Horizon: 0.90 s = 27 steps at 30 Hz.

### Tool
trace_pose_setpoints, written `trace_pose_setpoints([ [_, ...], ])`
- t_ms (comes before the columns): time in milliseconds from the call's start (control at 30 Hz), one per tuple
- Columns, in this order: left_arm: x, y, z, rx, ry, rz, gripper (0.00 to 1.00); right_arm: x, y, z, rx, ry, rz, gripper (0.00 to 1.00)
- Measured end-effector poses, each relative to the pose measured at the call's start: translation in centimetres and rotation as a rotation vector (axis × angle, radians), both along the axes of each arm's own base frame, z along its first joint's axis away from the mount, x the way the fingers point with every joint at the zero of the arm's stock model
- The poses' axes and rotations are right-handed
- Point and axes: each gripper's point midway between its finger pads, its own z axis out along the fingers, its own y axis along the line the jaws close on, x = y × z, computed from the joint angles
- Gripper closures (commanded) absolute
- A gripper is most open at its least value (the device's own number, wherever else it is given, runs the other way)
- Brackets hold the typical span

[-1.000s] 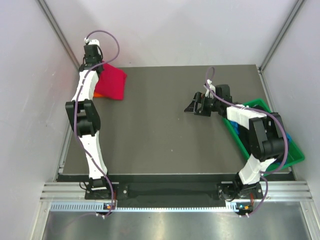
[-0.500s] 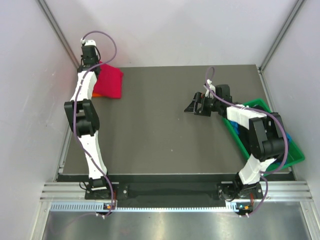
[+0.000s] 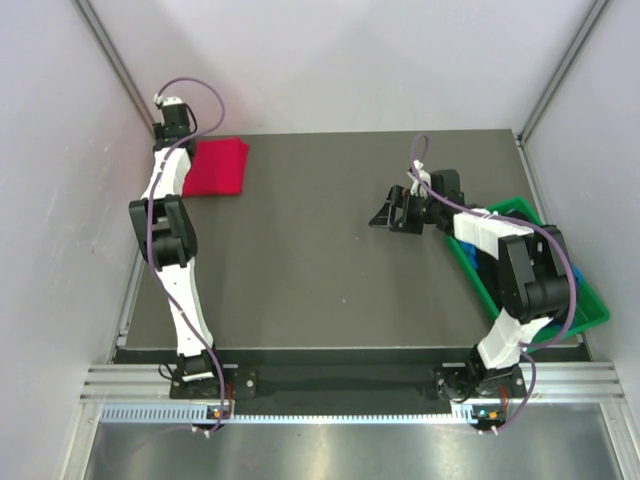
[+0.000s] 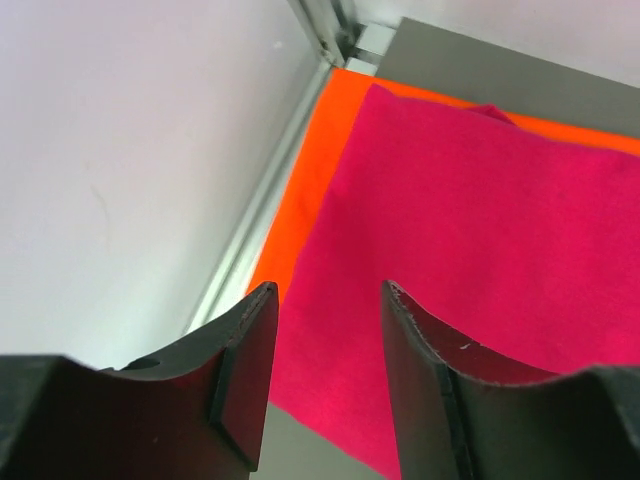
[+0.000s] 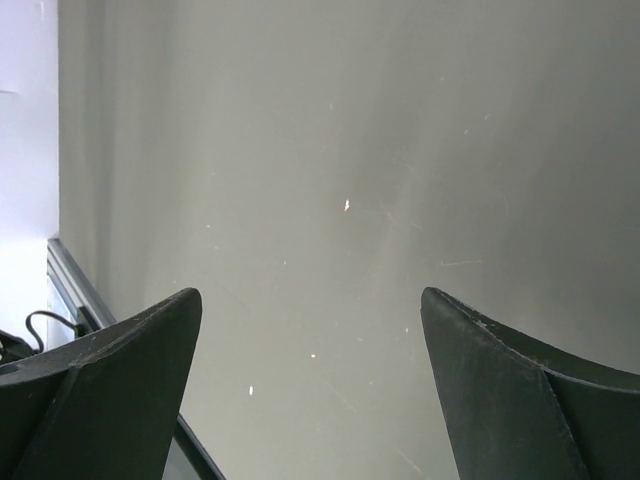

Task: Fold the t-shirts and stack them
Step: Neatly place the folded tshirt to the corner, then reset both grippers

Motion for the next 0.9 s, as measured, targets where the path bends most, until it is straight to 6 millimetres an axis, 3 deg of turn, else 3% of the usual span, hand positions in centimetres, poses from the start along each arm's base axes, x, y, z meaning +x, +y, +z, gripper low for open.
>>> trace_pose_setpoints([
  [167, -0.3, -1.9, -0.9, -0.101, 0.0, -0.049, 0.53, -0.4, -0.4, 0.6, -0.014, 0.005, -0.009, 0.08],
  [333, -1.3, -5.8, -3.1, -0.276, 0.041, -0.171, 0.55, -0.6, -0.6, 2.4, -0.01, -0.03, -0.014, 0.08],
  [467, -4.0, -9.5, -5.4, -0.419, 0.105, -0.245, 0.55, -1.0, -0.7, 3.4, -0.01, -0.039, -0.019, 0.08],
  [600, -7.1, -11.9, -6.9, -0.509, 0.16, -0.273, 0.53, -1.5, -1.1, 4.4, -0.021, -0.048, -0.033, 0.08],
  [700, -8.2, -13.5, -6.5, -0.563, 0.171, -0.304, 0.53, -2.1, -1.7, 5.3, -0.044, -0.056, -0.048, 0.07],
  [733, -8.4, -14.0, -6.1, -0.576, 0.169, -0.318, 0.53, -2.3, -1.9, 5.4, -0.055, -0.057, -0.055, 0.0],
  [767, -8.6, -14.5, -5.5, -0.591, 0.164, -0.333, 0.53, -2.5, -2.2, 5.7, -0.069, -0.055, -0.066, 0.0],
  [900, -11.6, -18.1, -1.8, -0.655, 0.117, -0.43, 0.53, -3.6, -3.4, 7.0, -0.115, -0.071, -0.109, 0.0],
])
